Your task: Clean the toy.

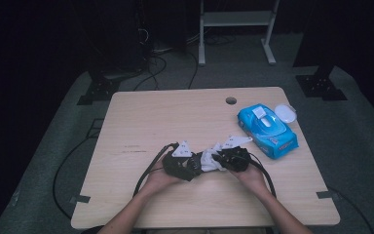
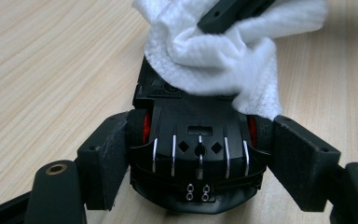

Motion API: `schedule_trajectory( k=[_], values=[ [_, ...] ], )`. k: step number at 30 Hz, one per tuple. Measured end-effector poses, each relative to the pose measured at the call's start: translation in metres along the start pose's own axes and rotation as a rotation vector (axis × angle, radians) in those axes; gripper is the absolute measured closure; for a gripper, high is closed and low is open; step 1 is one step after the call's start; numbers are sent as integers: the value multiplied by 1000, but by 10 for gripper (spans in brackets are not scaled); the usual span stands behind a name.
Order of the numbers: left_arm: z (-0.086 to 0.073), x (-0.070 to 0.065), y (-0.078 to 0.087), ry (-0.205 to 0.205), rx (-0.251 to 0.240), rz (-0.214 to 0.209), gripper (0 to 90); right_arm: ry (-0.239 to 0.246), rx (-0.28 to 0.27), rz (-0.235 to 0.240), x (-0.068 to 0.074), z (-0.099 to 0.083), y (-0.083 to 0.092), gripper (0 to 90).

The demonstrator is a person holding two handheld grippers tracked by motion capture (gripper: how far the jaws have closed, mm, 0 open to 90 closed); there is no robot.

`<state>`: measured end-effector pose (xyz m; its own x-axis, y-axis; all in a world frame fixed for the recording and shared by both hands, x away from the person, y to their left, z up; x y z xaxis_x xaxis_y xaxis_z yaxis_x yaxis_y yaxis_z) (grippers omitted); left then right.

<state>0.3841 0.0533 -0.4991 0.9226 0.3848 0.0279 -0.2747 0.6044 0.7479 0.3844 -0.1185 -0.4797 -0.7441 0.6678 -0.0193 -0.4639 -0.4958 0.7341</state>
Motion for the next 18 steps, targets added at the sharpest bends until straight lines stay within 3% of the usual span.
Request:
schedule_trajectory(
  k=[4, 6, 10, 16, 18],
  values=[
    [0, 0, 0, 5, -5, -1, 256, -9, -37, 4, -2, 4, 11, 660],
    [0, 0, 0, 6, -5, -3, 255, -15, -47, 30, -1, 4, 15, 601],
    [0, 0, 1, -3, 1, 2, 256, 14, -56, 58, 4, 3, 17, 527],
    [2, 0, 1, 3, -5, -1, 257, 67, -26, 83, 17, 4, 0, 500],
    [1, 0, 0, 2, 2, 1, 257, 70, -28, 95, 20, 6, -5, 544]
  ],
)
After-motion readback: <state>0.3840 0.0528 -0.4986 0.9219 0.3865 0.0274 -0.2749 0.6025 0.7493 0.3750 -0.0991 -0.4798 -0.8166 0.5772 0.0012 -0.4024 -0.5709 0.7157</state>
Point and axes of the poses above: each handheld gripper's, and its own axes: y roughly backward along the jaws, z roughly out of its top, x roughly to its left, the point moved 5 cm from there along -y, roughly forward along the jaws, and after that the axes turned 9 degrees about x, right-handed, at the moved point
